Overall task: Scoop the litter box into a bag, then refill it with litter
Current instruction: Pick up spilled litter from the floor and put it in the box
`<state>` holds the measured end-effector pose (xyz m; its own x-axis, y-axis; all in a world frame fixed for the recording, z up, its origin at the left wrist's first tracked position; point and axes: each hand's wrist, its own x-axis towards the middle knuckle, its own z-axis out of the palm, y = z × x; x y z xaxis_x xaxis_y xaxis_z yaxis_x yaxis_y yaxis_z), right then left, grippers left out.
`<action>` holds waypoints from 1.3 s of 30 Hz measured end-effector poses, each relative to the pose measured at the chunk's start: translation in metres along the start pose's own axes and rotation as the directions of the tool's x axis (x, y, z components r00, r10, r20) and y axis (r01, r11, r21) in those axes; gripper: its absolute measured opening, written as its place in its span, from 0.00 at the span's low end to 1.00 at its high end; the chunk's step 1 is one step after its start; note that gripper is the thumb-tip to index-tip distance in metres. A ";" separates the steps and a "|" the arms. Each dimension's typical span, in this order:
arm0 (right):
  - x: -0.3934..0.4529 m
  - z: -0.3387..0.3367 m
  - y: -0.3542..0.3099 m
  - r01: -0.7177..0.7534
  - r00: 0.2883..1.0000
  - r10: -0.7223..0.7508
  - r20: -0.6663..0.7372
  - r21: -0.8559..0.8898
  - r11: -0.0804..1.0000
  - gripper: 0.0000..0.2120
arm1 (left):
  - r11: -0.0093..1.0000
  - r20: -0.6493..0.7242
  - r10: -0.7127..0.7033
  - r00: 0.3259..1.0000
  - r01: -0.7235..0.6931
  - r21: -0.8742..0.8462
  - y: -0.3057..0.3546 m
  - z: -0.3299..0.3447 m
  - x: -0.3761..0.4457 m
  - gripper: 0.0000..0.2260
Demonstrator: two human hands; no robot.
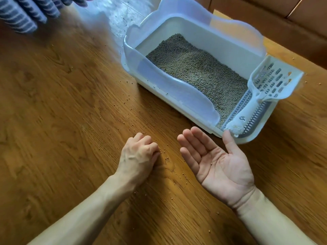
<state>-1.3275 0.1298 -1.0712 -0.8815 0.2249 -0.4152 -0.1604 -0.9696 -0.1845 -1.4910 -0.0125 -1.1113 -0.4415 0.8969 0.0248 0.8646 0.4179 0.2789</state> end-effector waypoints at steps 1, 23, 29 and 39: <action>0.000 -0.001 0.000 0.004 1.000 -0.004 -0.002 -0.004 1.000 0.39 | 1.000 0.001 0.014 1.000 -0.014 0.003 0.000 0.001 0.001 0.05; 0.011 0.008 0.006 -0.016 0.996 0.013 -0.092 -0.029 0.999 0.35 | 0.900 -0.365 -0.191 0.911 0.014 -0.436 0.019 -0.060 -0.012 0.03; 0.012 0.005 0.006 0.006 0.995 -0.010 -0.095 -0.041 0.999 0.35 | 0.975 -0.077 -0.155 0.985 0.139 -0.174 -0.028 -0.007 -0.034 0.06; 0.011 0.004 0.006 0.010 0.995 -0.014 -0.103 -0.039 0.999 0.35 | 0.999 -0.048 -0.010 0.999 0.009 -0.031 -0.022 0.001 -0.025 0.03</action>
<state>-1.3403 0.1259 -1.0731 -0.8289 0.2473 -0.5017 -0.1522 -0.9629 -0.2230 -1.4989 -0.0436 -1.1192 -0.4614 0.8846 0.0677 0.8527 0.4211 0.3091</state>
